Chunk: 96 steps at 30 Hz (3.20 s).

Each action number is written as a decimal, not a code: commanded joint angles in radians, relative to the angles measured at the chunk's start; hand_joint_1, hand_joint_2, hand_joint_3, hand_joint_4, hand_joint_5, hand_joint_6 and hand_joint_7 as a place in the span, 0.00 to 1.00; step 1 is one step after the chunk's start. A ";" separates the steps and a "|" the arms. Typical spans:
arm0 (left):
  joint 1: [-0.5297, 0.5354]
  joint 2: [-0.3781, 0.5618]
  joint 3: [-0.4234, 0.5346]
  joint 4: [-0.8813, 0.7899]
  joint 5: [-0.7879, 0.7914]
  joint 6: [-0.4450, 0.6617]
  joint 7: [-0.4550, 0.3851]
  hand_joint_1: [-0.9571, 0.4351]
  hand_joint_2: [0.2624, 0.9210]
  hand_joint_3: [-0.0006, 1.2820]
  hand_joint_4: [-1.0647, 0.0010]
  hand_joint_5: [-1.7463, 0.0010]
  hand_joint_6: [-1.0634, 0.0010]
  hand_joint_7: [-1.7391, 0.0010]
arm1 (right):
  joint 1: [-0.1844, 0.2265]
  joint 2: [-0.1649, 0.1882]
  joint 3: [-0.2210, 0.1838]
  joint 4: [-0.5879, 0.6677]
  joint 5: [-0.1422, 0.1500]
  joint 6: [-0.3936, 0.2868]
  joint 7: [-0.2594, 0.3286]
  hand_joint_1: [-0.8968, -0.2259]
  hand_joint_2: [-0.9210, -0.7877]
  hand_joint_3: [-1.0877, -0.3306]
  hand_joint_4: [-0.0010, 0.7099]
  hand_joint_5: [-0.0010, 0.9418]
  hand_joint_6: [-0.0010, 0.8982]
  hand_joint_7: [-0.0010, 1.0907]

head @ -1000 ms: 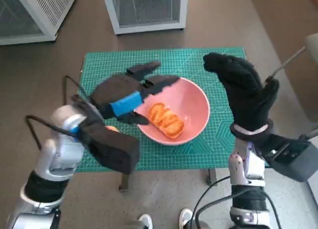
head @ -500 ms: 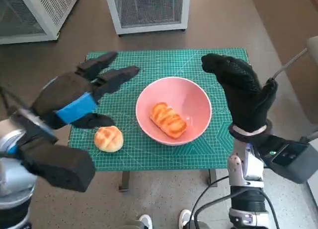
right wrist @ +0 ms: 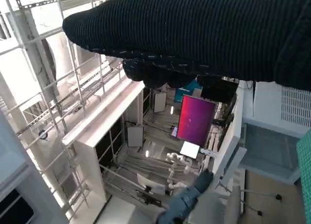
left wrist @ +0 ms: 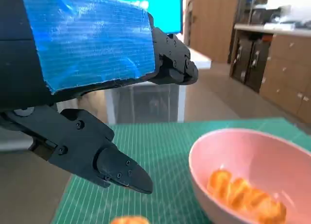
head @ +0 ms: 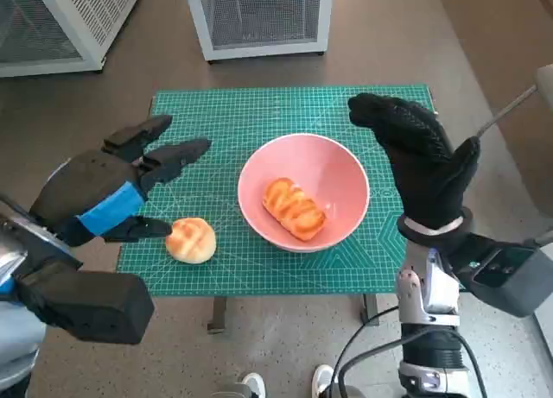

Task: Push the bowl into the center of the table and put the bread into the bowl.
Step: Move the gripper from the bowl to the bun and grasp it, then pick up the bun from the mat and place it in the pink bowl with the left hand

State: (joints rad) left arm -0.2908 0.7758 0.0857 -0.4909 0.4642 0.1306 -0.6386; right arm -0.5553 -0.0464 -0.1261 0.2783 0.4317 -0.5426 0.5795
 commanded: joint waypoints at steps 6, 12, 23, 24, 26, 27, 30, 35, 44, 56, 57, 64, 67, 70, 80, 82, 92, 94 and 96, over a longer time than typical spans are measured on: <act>0.052 -0.008 -0.055 0.026 0.028 0.018 0.009 0.47 0.74 0.00 0.81 1.00 0.65 0.98 | 0.031 -0.021 -0.002 -0.028 0.018 0.044 0.015 0.78 0.00 0.68 0.77 0.06 0.14 0.87; 0.063 -0.018 -0.107 0.081 0.054 0.010 0.029 0.46 0.75 0.00 0.82 1.00 0.65 0.99 | 0.043 -0.036 -0.012 -0.048 0.032 0.063 0.023 0.77 0.00 0.70 0.77 0.07 0.14 0.86; 0.051 -0.045 -0.210 0.207 0.105 -0.001 0.053 0.46 0.76 0.00 0.82 1.00 0.65 0.99 | 0.051 -0.055 -0.024 -0.075 0.053 0.101 0.022 0.77 0.00 0.73 0.77 0.08 0.19 0.80; 0.047 -0.049 -0.220 0.220 0.110 0.001 0.052 0.46 0.76 0.00 0.82 1.00 0.65 0.99 | 0.052 -0.056 -0.024 -0.079 0.053 0.104 0.021 0.77 0.00 0.73 0.77 0.08 0.19 0.79; 0.038 -0.055 -0.237 0.245 0.117 0.005 0.051 0.46 0.76 0.00 0.82 1.00 0.65 0.99 | 0.054 -0.058 -0.026 -0.084 0.055 0.108 0.021 0.77 0.00 0.75 0.77 0.08 0.20 0.78; 0.035 -0.058 -0.244 0.255 0.119 0.006 0.051 0.46 0.77 0.00 0.82 1.00 0.65 0.99 | 0.054 -0.059 -0.027 -0.085 0.056 0.110 0.022 0.77 0.00 0.76 0.77 0.08 0.21 0.77; 0.024 -0.065 -0.265 0.298 0.128 0.008 0.049 0.46 0.77 0.00 0.82 1.00 0.65 0.99 | 0.056 -0.059 -0.029 -0.090 0.054 0.114 0.020 0.77 0.00 0.77 0.78 0.08 0.22 0.76; 0.015 -0.082 -0.298 0.357 0.146 0.018 0.050 0.49 0.77 0.00 0.83 1.00 0.66 1.00 | 0.061 -0.062 -0.032 -0.103 0.051 0.122 0.015 0.77 0.00 0.77 0.78 0.08 0.23 0.75; -0.007 -0.112 -0.337 0.454 0.163 0.035 0.058 0.64 0.78 0.00 0.73 0.98 0.62 0.99 | 0.057 -0.069 -0.039 -0.089 0.044 0.111 0.020 0.76 0.00 0.77 0.79 0.08 0.24 0.74; -0.041 -0.118 -0.373 0.599 0.217 -0.047 0.196 0.72 0.95 0.06 0.37 0.59 0.46 0.54 | 0.055 -0.069 -0.038 -0.085 0.036 0.102 0.019 0.77 0.00 0.77 0.79 0.07 0.24 0.73; -0.042 -0.116 -0.374 0.609 0.219 -0.058 0.207 0.71 0.97 0.08 0.37 0.49 0.48 0.44 | 0.055 -0.069 -0.037 -0.084 0.035 0.102 0.019 0.77 0.00 0.77 0.79 0.07 0.24 0.73; -0.031 -0.079 -0.330 0.574 0.181 -0.108 0.218 0.69 1.00 0.08 0.37 0.33 0.46 0.30 | 0.051 -0.067 -0.035 -0.073 0.034 0.096 0.024 0.77 0.00 0.76 0.78 0.07 0.24 0.73; -0.021 -0.068 -0.302 0.536 0.167 -0.111 0.220 0.69 1.00 0.08 0.37 0.33 0.46 0.29 | 0.049 -0.067 -0.035 -0.068 0.034 0.093 0.028 0.78 0.00 0.76 0.78 0.07 0.24 0.73; -0.015 -0.063 -0.274 0.506 0.154 -0.110 0.225 0.69 1.00 0.08 0.37 0.34 0.46 0.28 | 0.048 -0.068 -0.034 -0.066 0.036 0.093 0.029 0.78 0.00 0.76 0.78 0.07 0.24 0.73; -0.007 -0.066 -0.168 0.379 0.094 -0.086 0.224 0.69 1.00 0.07 0.36 0.34 0.45 0.28 | 0.050 -0.068 -0.031 -0.061 0.035 0.090 0.030 0.79 0.00 0.75 0.81 0.08 0.23 0.75; -0.009 -0.070 -0.151 0.348 0.084 -0.079 0.221 0.69 1.00 0.07 0.36 0.34 0.45 0.29 | 0.051 -0.068 -0.031 -0.060 0.036 0.089 0.031 0.79 0.00 0.74 0.81 0.08 0.22 0.76; -0.048 -0.092 -0.104 0.227 0.054 -0.037 0.216 0.69 1.00 0.04 0.31 0.37 0.42 0.32 | 0.061 -0.063 -0.029 -0.059 0.035 0.084 0.032 0.79 0.00 0.73 0.82 0.09 0.19 0.79; -0.062 -0.095 -0.102 0.212 0.052 -0.034 0.217 0.69 1.00 0.04 0.30 0.38 0.42 0.31 | 0.062 -0.062 -0.029 -0.059 0.035 0.084 0.032 0.79 0.00 0.73 0.82 0.09 0.19 0.79; -0.078 -0.098 -0.103 0.200 0.051 -0.032 0.218 0.69 1.00 0.03 0.29 0.39 0.41 0.32 | 0.062 -0.061 -0.028 -0.058 0.034 0.084 0.032 0.79 0.00 0.73 0.82 0.09 0.18 0.79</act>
State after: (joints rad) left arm -0.3358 0.6847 -0.0290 -0.2570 0.5292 0.0922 -0.4183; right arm -0.5215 -0.1112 -0.1557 0.2037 0.4689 -0.4620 0.6055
